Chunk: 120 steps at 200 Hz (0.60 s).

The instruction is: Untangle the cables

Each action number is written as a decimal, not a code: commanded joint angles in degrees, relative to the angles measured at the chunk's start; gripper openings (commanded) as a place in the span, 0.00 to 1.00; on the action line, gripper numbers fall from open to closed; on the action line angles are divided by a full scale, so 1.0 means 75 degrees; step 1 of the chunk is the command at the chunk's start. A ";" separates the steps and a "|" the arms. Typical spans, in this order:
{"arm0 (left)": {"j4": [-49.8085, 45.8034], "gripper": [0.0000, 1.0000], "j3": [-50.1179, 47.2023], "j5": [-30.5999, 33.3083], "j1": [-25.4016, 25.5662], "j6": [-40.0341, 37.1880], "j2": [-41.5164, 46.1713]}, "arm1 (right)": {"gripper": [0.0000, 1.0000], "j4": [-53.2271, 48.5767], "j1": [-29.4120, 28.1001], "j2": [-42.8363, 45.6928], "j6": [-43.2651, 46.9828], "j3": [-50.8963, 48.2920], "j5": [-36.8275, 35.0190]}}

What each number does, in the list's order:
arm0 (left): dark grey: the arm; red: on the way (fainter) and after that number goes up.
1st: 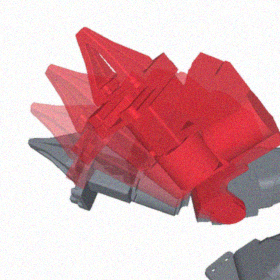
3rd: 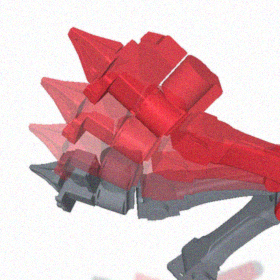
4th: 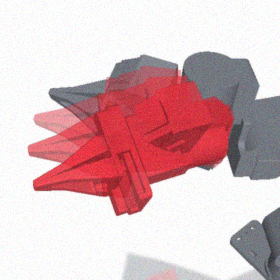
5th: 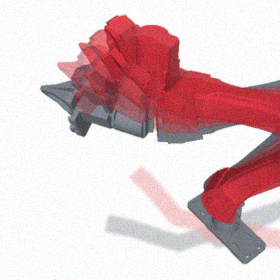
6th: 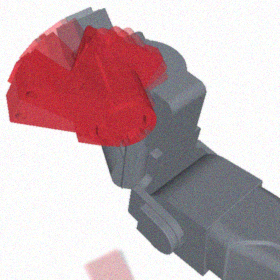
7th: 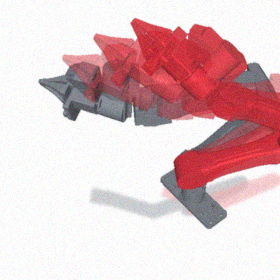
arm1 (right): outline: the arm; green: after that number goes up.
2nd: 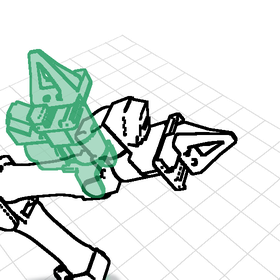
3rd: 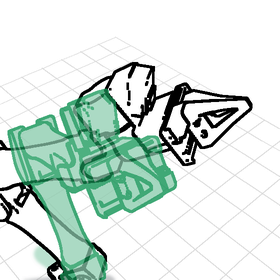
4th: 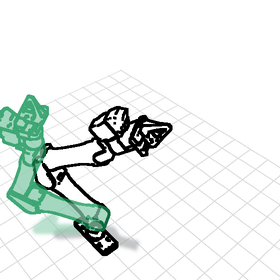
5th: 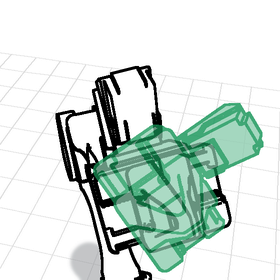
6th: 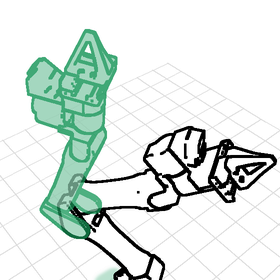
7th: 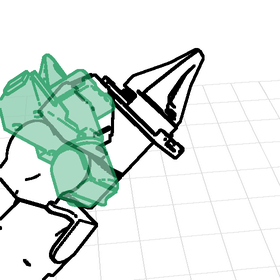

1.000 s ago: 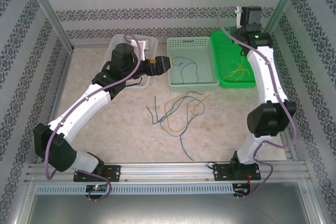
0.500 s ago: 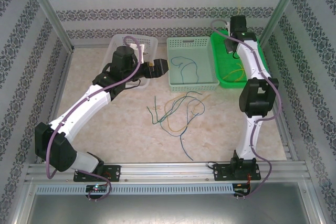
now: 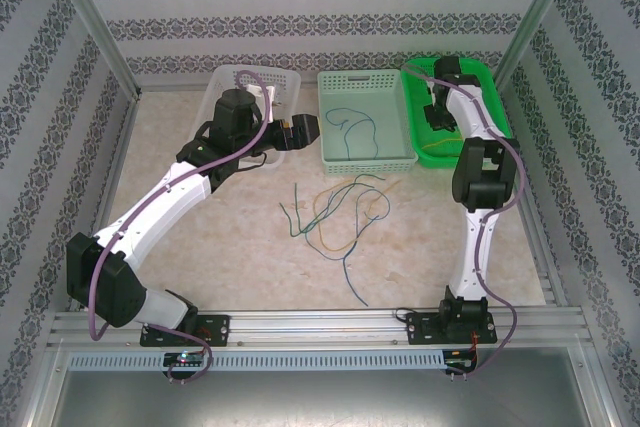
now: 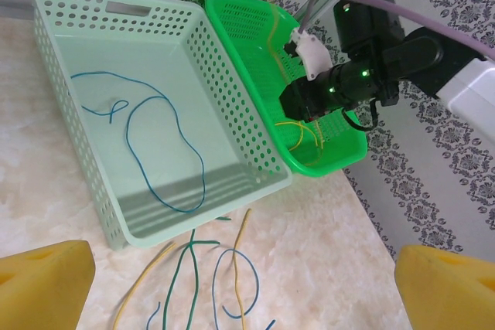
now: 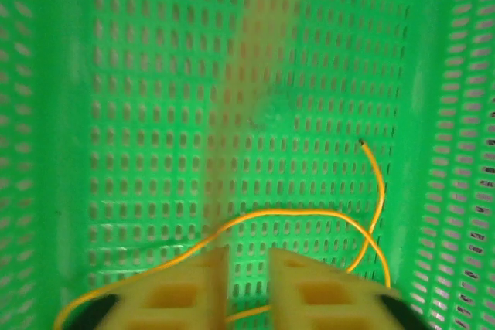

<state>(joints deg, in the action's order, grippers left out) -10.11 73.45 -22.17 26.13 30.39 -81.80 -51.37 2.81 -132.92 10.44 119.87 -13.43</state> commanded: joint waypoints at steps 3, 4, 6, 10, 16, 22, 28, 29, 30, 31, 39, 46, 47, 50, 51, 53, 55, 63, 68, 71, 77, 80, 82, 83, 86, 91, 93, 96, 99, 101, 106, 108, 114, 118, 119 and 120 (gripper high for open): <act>-0.0224 1.00 -0.0046 0.0084 -0.0097 -0.0125 0.0042 | 0.63 -0.0551 0.0025 0.0127 -0.0350 0.0352 0.0083; -0.0235 1.00 -0.0039 0.0096 -0.0097 -0.0132 0.0037 | 0.64 -0.0548 0.0024 0.0142 -0.0355 0.0364 0.0093; -0.0275 1.00 -0.0033 0.0120 -0.0097 -0.0139 0.0015 | 0.66 -0.0539 0.0024 0.0168 -0.0368 0.0370 0.0115; -0.0386 1.00 -0.0006 0.0175 -0.0098 -0.0165 -0.0008 | 0.68 -0.0527 0.0024 0.0246 -0.0400 0.0371 0.0148; -0.0571 1.00 0.0042 0.0259 -0.0106 -0.0204 -0.0055 | 0.70 -0.0501 0.0018 0.0361 -0.0463 0.0382 0.0215; -0.0759 1.00 0.0084 0.0336 -0.0098 -0.0238 -0.0102 | 0.72 -0.0481 0.0024 0.0503 -0.0525 0.0388 0.0291; -0.0896 1.00 0.0087 0.0397 -0.0099 -0.0260 -0.0149 | 0.74 -0.0457 0.0024 0.0653 -0.0583 0.0382 0.0389; -0.0917 1.00 0.0086 0.0394 -0.0098 -0.0264 -0.0158 | 0.74 -0.0454 0.0024 0.0674 -0.0583 0.0379 0.0399; -0.0927 1.00 0.0086 0.0398 -0.0098 -0.0265 -0.0163 | 0.75 -0.0447 0.0024 0.0697 -0.0595 0.0378 0.0415; -0.0938 1.00 0.0086 0.0400 -0.0097 -0.0266 -0.0165 | 0.75 -0.0443 0.0024 0.0726 -0.0606 0.0377 0.0435; -0.1012 1.00 0.0046 0.0384 -0.0103 -0.0296 -0.0227 | 0.77 -0.0433 0.0024 0.0930 -0.0681 0.0366 0.0552; -0.1059 1.00 -0.0009 0.0358 -0.0099 -0.0296 -0.0273 | 0.80 -0.0425 0.0024 0.1107 -0.0752 0.0347 0.0671; -0.1063 1.00 -0.0015 0.0357 -0.0098 -0.0293 -0.0279 | 0.80 -0.0426 0.0024 0.1130 -0.0767 0.0344 0.0686; -0.1075 1.00 -0.0038 0.0355 -0.0097 -0.0284 -0.0302 | 0.82 -0.0427 0.0014 0.1208 -0.0795 0.0333 0.0759; -0.1088 1.00 -0.0047 0.0349 -0.0103 -0.0287 -0.0305 | 0.82 -0.0421 0.0013 0.1227 -0.0806 0.0331 0.0777; -0.1089 1.00 -0.0068 0.0345 -0.0102 -0.0290 -0.0328 | 0.82 -0.0420 0.0012 0.1283 -0.0829 0.0321 0.0802; -0.1090 1.00 -0.0085 0.0344 -0.0104 -0.0282 -0.0340 | 0.83 -0.0417 0.0009 0.1332 -0.0853 0.0310 0.0829; -0.1133 1.00 -0.0150 0.0332 -0.0097 -0.0290 -0.0397 | 0.86 -0.0404 -0.0002 0.1540 -0.0952 0.0243 0.0913; -0.1157 1.00 -0.0187 0.0312 -0.0098 -0.0283 -0.0439 | 0.87 -0.0400 -0.0005 0.1663 -0.1003 0.0191 0.0969; -0.1160 1.00 -0.0203 0.0291 -0.0097 -0.0290 -0.0459 | 0.89 -0.0392 0.0000 0.1739 -0.1043 0.0166 0.1008; -0.1161 1.00 -0.0246 0.0201 -0.0097 -0.0309 -0.0530 | 0.90 -0.0382 -0.0011 0.1898 -0.1106 0.0092 0.1098; -0.1160 1.00 -0.0264 0.0150 -0.0100 -0.0324 -0.0556 | 0.90 -0.0387 -0.0013 0.1974 -0.1135 0.0054 0.1155; -0.1154 1.00 -0.0274 0.0107 -0.0098 -0.0331 -0.0578 | 0.91 -0.0391 -0.0020 0.2035 -0.1149 0.0026 0.1195; -0.1151 1.00 -0.0282 0.0079 -0.0098 -0.0340 -0.0590 | 0.91 -0.0392 -0.0022 0.2057 -0.1159 0.0014 0.1218; -0.1149 1.00 -0.0297 0.0013 -0.0087 -0.0371 -0.0614 | 0.91 -0.0392 -0.0023 0.2136 -0.1179 -0.0030 0.1271; -0.1168 1.00 -0.0321 -0.0081 -0.0080 -0.0408 -0.0666 | 0.92 -0.0374 -0.0046 0.2270 -0.1227 -0.0103 0.1332; -0.1179 1.00 -0.0324 -0.0111 -0.0075 -0.0431 -0.0679 | 0.92 -0.0370 -0.0052 0.2320 -0.1248 -0.0136 0.1348; -0.1208 1.00 -0.0333 -0.0153 -0.0065 -0.0450 -0.0728 | 0.92 -0.0359 -0.0056 0.2396 -0.1277 -0.0196 0.1387; -0.1254 1.00 -0.0336 -0.0174 -0.0043 -0.0492 -0.0762 | 0.92 -0.0351 -0.0058 0.2486 -0.1300 -0.0249 0.1424; -0.1271 1.00 -0.0336 -0.0196 -0.0034 -0.0517 -0.0779 | 0.92 -0.0341 -0.0064 0.2547 -0.1316 -0.0284 0.1441; -0.1373 1.00 -0.0322 -0.0219 0.0004 -0.0594 -0.0852 | 0.92 -0.0324 -0.0086 0.2676 -0.1360 -0.0411 0.1492; -0.1409 1.00 -0.0315 -0.0237 0.0007 -0.0630 -0.0881 | 0.92 -0.0314 -0.0097 0.2746 -0.1381 -0.0450 0.1517; -0.1513 1.00 -0.0294 -0.0256 0.0052 -0.0743 -0.0939 | 0.93 -0.0275 -0.0115 0.2932 -0.1441 -0.0615 0.1585; -0.1597 1.00 -0.0296 -0.0252 0.0111 -0.0808 -0.0968 | 0.93 -0.0262 -0.0128 0.3066 -0.1477 -0.0725 0.1659; -0.1613 1.00 -0.0287 -0.0253 0.0124 -0.0831 -0.0972 | 0.93 -0.0257 -0.0134 0.3106 -0.1487 -0.0755 0.1672; -0.1627 1.00 -0.0282 -0.0254 0.0137 -0.0854 -0.0986 | 0.93 -0.0242 -0.0137 0.3143 -0.1498 -0.0781 0.1691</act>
<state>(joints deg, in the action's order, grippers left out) -17.93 71.57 -22.20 26.20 28.23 -87.70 -53.01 2.83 -114.17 2.37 117.95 -4.73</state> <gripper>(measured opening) 0.997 0.925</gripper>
